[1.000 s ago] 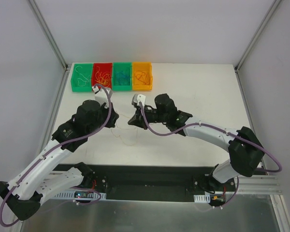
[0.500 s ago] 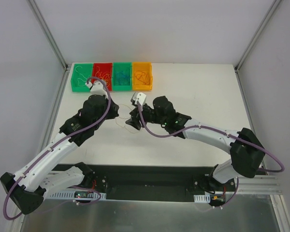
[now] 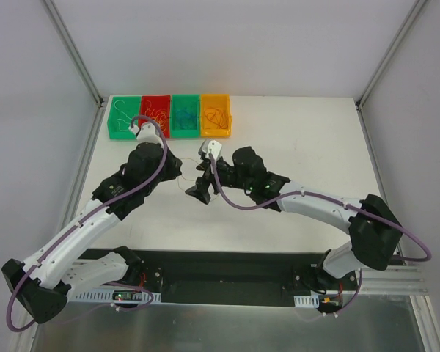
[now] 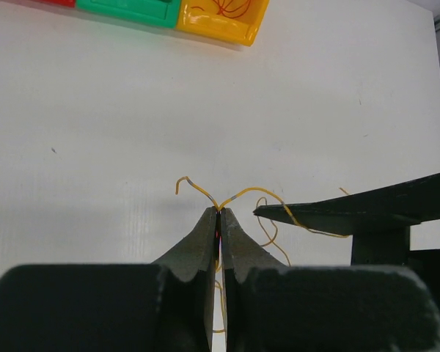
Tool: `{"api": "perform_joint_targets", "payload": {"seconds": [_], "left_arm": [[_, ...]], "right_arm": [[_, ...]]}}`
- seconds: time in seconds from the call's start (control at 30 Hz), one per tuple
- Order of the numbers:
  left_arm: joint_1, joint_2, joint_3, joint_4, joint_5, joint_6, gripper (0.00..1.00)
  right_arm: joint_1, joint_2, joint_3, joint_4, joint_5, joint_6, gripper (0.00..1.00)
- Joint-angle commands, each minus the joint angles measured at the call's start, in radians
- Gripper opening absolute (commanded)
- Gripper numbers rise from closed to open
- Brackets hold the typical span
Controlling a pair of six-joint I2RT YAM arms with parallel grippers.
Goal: Untangle the cables
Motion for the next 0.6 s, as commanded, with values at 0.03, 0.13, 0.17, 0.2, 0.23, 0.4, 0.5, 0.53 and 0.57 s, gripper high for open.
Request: {"api": "perform_joint_targets", "payload": {"seconds": [0.03,0.13,0.17,0.2,0.23,0.4,0.5,0.53,0.57], "left_arm": [[0.008,0.025,0.073,-0.04,-0.018,-0.079,0.0],[0.008,0.042,0.103,-0.073,-0.037,-0.117,0.0],[0.009,0.044,0.11,-0.08,-0.042,-0.128,0.0],[0.008,0.044,0.116,-0.089,-0.048,-0.139,0.0],[0.008,0.044,0.119,-0.093,-0.053,-0.149,0.0],[0.008,0.037,0.117,-0.103,-0.031,-0.176,0.0],[0.008,0.031,0.104,-0.11,-0.022,-0.191,0.0],[0.009,0.028,0.101,-0.113,-0.025,-0.191,0.0],[0.009,0.024,0.097,-0.118,-0.033,-0.189,0.0]], "right_arm": [[0.042,0.051,0.055,0.068,0.01,0.007,0.95],[0.078,0.066,0.058,0.085,0.076,-0.028,0.95],[0.091,0.074,0.06,0.085,0.105,-0.038,0.95],[0.098,0.082,0.063,0.086,0.123,-0.047,0.95],[0.106,0.086,0.063,0.094,0.149,-0.053,0.94],[0.124,0.106,0.066,0.118,0.321,-0.045,0.73],[0.123,0.102,0.032,0.186,0.335,-0.042,0.45],[0.123,0.097,0.023,0.199,0.321,-0.048,0.3],[0.124,0.092,0.017,0.207,0.294,-0.056,0.16]]}}
